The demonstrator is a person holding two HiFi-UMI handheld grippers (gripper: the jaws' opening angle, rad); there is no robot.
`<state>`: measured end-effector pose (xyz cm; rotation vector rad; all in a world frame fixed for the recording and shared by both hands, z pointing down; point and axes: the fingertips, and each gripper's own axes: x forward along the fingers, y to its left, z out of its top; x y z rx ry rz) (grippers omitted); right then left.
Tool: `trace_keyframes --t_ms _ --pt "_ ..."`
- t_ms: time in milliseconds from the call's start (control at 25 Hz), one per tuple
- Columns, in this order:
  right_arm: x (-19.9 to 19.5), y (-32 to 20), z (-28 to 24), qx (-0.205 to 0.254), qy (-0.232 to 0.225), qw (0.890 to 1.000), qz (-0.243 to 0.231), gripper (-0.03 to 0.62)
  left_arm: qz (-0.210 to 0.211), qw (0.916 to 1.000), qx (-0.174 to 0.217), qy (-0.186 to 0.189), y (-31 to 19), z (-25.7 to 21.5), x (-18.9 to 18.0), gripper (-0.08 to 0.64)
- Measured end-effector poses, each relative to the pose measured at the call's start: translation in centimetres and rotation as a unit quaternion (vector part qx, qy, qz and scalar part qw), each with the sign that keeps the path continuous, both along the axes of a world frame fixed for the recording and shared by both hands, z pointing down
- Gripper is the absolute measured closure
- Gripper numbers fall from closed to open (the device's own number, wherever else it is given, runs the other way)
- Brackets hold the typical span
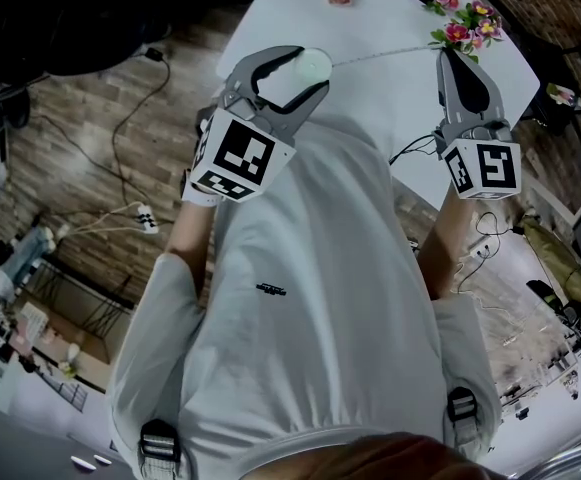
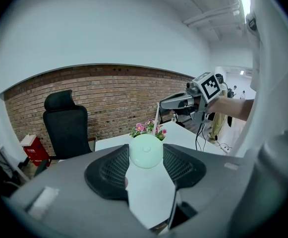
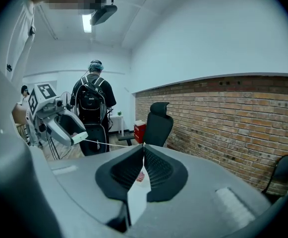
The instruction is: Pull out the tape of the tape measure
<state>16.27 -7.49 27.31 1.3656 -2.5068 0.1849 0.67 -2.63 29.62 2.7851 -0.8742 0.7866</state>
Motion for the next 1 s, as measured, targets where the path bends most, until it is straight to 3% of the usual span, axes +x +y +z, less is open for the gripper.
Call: trace_keyframes --t_ms 1000 --pt "-3.2 0.3 0.3 -0.011 -0.015 1.0 -0.023 0.584 -0.007 0.9999 -0.011 0.011 -1.3 0.6 -0.4 0.327"
